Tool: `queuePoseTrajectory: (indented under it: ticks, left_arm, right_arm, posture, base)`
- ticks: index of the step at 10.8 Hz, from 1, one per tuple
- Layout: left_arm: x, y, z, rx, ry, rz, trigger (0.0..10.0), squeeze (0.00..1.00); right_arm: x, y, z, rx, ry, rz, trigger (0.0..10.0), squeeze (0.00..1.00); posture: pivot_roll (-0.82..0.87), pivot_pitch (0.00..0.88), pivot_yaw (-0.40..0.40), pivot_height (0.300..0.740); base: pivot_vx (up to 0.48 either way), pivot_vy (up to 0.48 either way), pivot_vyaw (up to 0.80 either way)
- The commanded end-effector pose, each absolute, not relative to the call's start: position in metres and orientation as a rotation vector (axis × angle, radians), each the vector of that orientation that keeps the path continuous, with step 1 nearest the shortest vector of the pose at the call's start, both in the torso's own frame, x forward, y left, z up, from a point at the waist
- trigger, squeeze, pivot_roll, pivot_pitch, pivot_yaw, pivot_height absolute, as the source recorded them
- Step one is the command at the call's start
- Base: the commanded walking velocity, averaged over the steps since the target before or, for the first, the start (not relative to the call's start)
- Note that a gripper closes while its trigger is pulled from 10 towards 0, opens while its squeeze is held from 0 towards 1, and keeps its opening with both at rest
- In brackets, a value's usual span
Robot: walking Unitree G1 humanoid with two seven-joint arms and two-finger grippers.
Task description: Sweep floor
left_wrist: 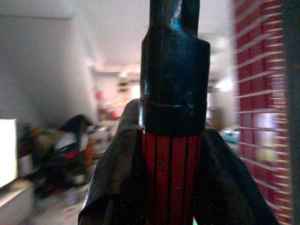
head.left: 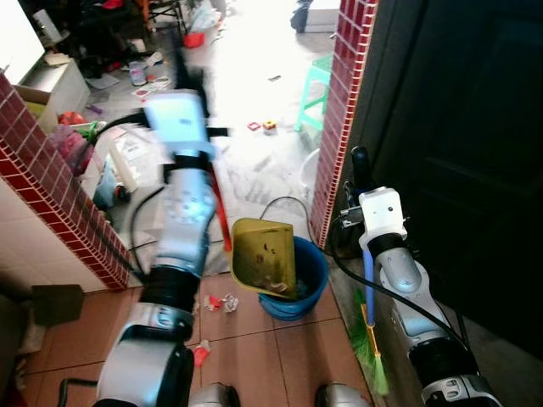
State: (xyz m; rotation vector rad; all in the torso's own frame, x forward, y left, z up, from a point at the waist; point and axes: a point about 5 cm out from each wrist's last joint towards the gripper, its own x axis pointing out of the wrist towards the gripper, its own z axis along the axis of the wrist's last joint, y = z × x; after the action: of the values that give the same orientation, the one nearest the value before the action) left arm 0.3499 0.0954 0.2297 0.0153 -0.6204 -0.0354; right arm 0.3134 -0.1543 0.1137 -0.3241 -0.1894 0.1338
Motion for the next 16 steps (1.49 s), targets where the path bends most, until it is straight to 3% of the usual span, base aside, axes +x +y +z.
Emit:
queuePoseTrajectory:
  ticks: [1, 2, 4, 6, 12, 15, 16]
  left_arm:
    - [0.344, 0.083, 0.244, 0.051, -0.717, -0.129, 10.0, 0.0]
    - [0.338, 0.06, 0.242, 0.077, -0.716, -0.313, 10.0, 0.0]
    - [0.329, 0.04, 0.229, 0.175, -0.699, -0.555, 10.0, 0.0]
    - [0.323, 0.034, 0.227, 0.204, -0.72, -0.636, 10.0, 0.0]
    - [0.342, 0.072, 0.261, 0.082, -0.767, -0.394, 10.0, 0.0]
    - [0.344, 0.074, 0.261, 0.076, -0.757, -0.37, 10.0, 0.0]
    - [0.34, 0.074, 0.267, 0.26, -0.843, -0.341, 10.0, 0.0]
  right_arm:
    - [0.315, -0.153, 0.122, -0.34, -0.23, 0.143, 10.0, 0.0]
    - [0.315, -0.152, 0.122, -0.34, -0.232, 0.144, 10.0, 0.0]
    - [0.315, -0.154, 0.123, -0.342, -0.233, 0.14, 10.0, 0.0]
    - [0.314, -0.153, 0.122, -0.342, -0.23, 0.14, 10.0, 0.0]
    - [0.316, -0.153, 0.122, -0.342, -0.232, 0.143, 10.0, 0.0]
    - [0.316, -0.153, 0.122, -0.343, -0.234, 0.14, 10.0, 0.0]
    - [0.316, -0.153, 0.122, -0.343, -0.234, 0.141, 10.0, 0.0]
  posture:
    - [-0.12, 0.045, 0.063, 0.74]
    - [-0.12, 0.045, 0.061, 0.74]
    - [-0.12, 0.047, 0.061, 0.74]
    - [-0.12, 0.048, 0.06, 0.74]
    - [-0.12, 0.045, 0.056, 0.74]
    - [-0.12, 0.042, 0.058, 0.74]
    - [-0.12, 0.042, 0.057, 0.74]
  base:
    - [0.0, 0.0, 0.0]
    - [0.0, 0.0, 0.0]
    - [0.0, 0.0, 0.0]
    - [0.0, 0.0, 0.0]
    - [0.0, 0.0, 0.0]
    - [0.0, 0.0, 0.0]
    - [0.0, 0.0, 0.0]
